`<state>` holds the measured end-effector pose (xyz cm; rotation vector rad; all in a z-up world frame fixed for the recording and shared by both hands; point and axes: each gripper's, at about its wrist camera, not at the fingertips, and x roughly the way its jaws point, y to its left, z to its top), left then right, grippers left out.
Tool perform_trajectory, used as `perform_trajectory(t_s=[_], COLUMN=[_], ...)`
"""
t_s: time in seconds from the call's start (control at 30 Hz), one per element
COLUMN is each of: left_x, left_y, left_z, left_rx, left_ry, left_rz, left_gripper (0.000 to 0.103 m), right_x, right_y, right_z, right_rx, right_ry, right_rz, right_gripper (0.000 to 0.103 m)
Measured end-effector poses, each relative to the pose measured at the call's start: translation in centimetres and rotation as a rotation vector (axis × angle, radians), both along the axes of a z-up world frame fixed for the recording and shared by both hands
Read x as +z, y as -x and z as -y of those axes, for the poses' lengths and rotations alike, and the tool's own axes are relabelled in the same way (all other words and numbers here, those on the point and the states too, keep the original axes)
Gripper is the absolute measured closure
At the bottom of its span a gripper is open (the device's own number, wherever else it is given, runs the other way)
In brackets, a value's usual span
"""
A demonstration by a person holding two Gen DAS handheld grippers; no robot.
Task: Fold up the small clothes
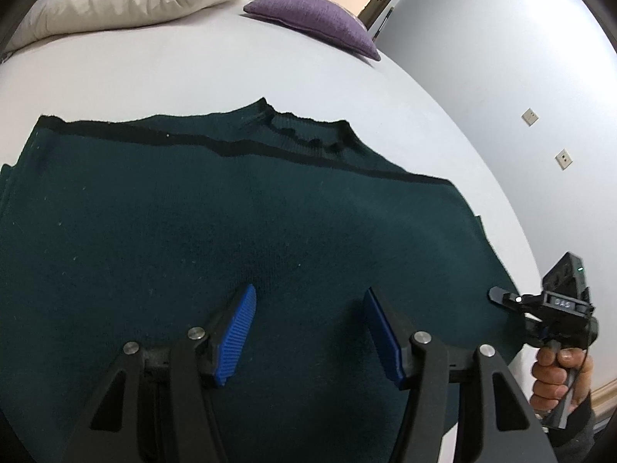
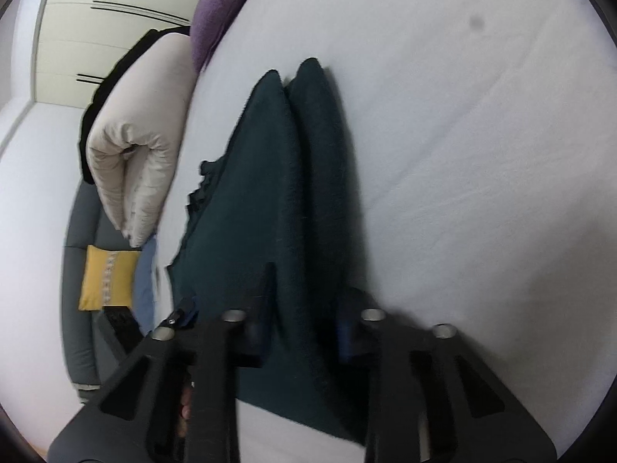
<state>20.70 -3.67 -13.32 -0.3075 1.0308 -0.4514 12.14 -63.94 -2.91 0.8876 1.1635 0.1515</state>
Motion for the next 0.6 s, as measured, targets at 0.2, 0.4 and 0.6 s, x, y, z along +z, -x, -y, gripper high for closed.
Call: perform_trajectory(t_s=[0.2,0.4,0.6], left_x=[0.0,0.0,0.3], left_y=[-0.1,0.0,-0.5], left_z=[-0.2,-0.4,-2.6], left_rx=[0.007,0.011,0.044], left_ry=[0.005,0.026,0.193], left_rz=[-0.006,-0.009,-0.074], left_gripper=[0.042,0.042,0.042], right_x=[1.3,2.9,7.0], right_y=[-0.3,-0.4,-1.9], right_z=[-1.5,-2.2,-7.7], right_rx=[0.017,0.035,0.137], right_ry=[0.101,0.189,0.418], right_rz=[0.024,0.036,0.083], right_gripper=[0.086,0.088,0.088])
